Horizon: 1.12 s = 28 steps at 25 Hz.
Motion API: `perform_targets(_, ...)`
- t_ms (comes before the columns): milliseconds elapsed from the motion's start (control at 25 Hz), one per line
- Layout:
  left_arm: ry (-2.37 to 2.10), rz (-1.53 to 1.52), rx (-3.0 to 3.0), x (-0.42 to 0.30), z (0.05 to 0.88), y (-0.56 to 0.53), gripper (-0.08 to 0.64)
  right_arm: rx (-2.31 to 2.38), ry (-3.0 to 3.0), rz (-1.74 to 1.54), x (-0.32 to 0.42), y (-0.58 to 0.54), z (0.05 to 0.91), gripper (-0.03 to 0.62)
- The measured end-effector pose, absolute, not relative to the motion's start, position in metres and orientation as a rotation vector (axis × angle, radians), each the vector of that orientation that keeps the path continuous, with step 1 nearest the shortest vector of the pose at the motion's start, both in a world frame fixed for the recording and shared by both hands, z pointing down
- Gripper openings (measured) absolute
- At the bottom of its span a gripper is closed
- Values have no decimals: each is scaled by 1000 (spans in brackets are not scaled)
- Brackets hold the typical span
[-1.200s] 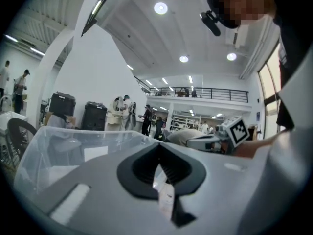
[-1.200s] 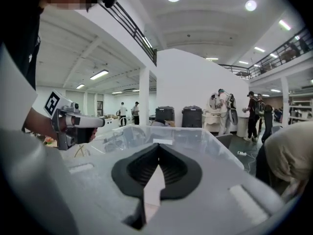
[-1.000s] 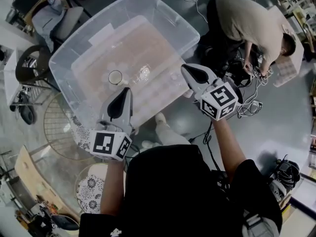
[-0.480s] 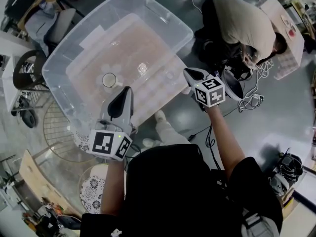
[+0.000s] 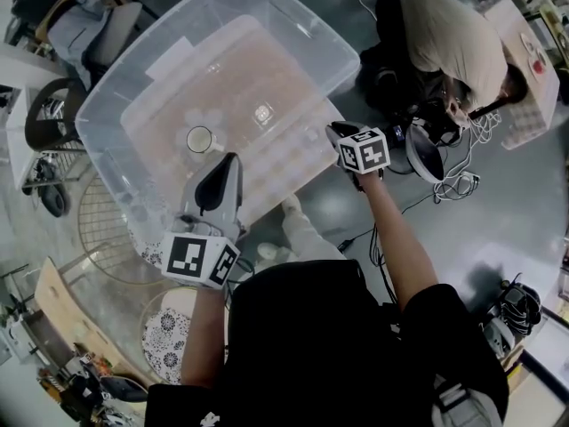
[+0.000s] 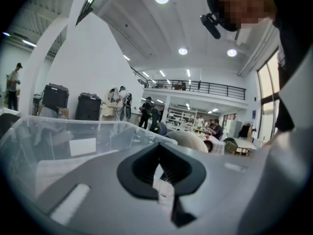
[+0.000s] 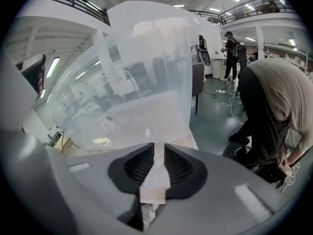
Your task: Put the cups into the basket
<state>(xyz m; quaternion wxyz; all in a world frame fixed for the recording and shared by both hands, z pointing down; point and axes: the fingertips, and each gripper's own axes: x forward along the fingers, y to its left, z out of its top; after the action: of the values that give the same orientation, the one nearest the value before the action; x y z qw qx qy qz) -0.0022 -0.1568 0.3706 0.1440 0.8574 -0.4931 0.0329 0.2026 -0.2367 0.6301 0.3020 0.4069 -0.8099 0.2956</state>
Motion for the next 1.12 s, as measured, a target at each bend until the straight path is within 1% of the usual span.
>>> perform_targets(240, -1432, 111, 2462, -3, 374, -160, 8, 1066, -2073, 793, 203, -243, 660, 77)
perform_targets(680, -1465, 138, 2431, -10, 381, -159, 8, 1009, -2021, 827, 196, -250, 687, 83)
perform_targets(1120, -1498, 158, 2410, -16, 383, -157, 8, 973, -1929, 784, 191, -259, 711, 83)
